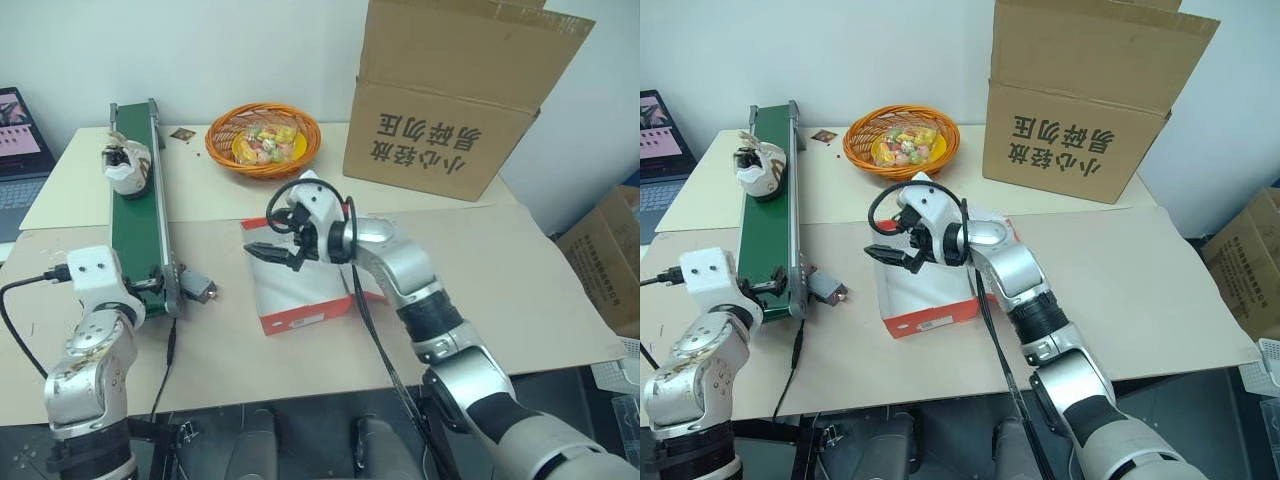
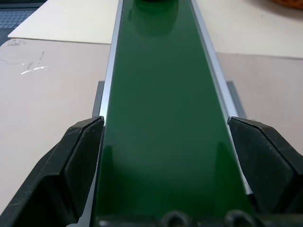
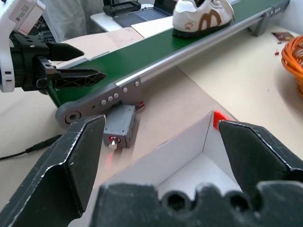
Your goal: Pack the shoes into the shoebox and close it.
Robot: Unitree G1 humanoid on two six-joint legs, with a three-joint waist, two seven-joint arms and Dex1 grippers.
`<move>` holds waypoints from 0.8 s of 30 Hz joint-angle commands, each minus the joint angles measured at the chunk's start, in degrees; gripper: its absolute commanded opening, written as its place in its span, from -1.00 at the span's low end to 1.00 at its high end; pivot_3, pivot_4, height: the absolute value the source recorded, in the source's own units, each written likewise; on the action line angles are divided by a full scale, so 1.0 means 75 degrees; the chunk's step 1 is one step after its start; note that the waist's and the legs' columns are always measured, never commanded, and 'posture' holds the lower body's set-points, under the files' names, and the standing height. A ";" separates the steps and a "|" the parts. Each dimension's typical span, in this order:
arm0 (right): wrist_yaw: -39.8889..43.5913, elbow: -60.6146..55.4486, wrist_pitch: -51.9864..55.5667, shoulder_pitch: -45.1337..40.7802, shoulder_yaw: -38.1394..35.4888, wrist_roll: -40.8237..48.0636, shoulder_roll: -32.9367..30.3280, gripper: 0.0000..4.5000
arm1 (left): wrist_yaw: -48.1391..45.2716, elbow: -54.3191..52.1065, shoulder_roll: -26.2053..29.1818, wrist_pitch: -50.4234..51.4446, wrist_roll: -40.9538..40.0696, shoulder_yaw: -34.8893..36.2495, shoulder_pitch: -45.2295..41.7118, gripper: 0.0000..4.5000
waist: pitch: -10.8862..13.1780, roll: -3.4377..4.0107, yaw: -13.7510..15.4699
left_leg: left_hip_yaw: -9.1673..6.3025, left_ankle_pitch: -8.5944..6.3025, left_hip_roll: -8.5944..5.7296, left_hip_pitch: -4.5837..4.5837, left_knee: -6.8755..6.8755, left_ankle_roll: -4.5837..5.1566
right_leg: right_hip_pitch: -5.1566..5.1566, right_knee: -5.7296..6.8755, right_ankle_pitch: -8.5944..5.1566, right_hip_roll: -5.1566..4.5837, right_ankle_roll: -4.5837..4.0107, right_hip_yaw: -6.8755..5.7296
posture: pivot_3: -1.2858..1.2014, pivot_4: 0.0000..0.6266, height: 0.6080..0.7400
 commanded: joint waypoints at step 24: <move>-0.0370 -0.0869 0.0359 0.0139 -0.0198 0.0192 0.0050 0.99 | -0.0270 0.0355 0.0024 -0.0479 0.0277 -0.0042 -0.0234 1.00 | 0.0000 -0.0001 -0.0006 | 0.0000 -0.0001 0.0001 0.0000 0.0000 -0.0001 | -0.0001 0.0000 -0.0001 0.0000 0.0000 0.0000 | 0.03 -0.52 0.52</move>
